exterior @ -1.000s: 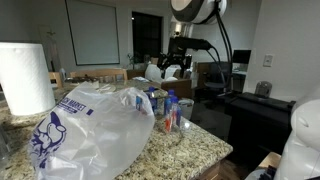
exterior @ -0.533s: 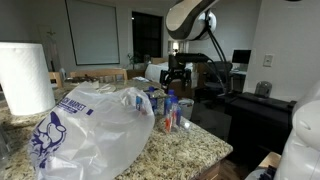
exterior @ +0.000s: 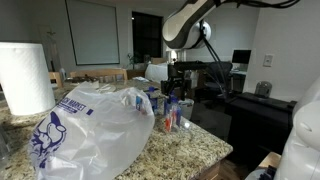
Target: Put the plastic bottles into the plastic bag
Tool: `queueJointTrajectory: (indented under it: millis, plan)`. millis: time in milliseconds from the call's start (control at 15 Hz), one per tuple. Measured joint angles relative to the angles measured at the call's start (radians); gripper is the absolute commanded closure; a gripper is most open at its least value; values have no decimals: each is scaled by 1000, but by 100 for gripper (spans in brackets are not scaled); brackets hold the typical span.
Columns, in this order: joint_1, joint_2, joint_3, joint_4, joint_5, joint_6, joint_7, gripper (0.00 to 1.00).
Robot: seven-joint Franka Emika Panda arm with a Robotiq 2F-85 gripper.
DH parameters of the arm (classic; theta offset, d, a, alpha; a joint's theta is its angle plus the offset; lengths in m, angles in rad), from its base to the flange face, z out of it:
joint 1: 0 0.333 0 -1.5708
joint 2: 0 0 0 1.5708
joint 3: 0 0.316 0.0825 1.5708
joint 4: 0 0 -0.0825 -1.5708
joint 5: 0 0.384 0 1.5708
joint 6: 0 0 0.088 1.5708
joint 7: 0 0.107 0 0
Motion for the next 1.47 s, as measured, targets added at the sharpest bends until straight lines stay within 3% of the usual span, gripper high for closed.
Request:
queueJointTrajectory:
  millis: [267,667,1133,1467]
  plan:
    - [-2,28,-11,13,-5,5,0,71]
    - [-7,46,-18,71,-21,7,1,87]
    - [-5,20,-17,107,-20,-36,0,87]
    - [4,-85,-23,261,11,-226,-41,87]
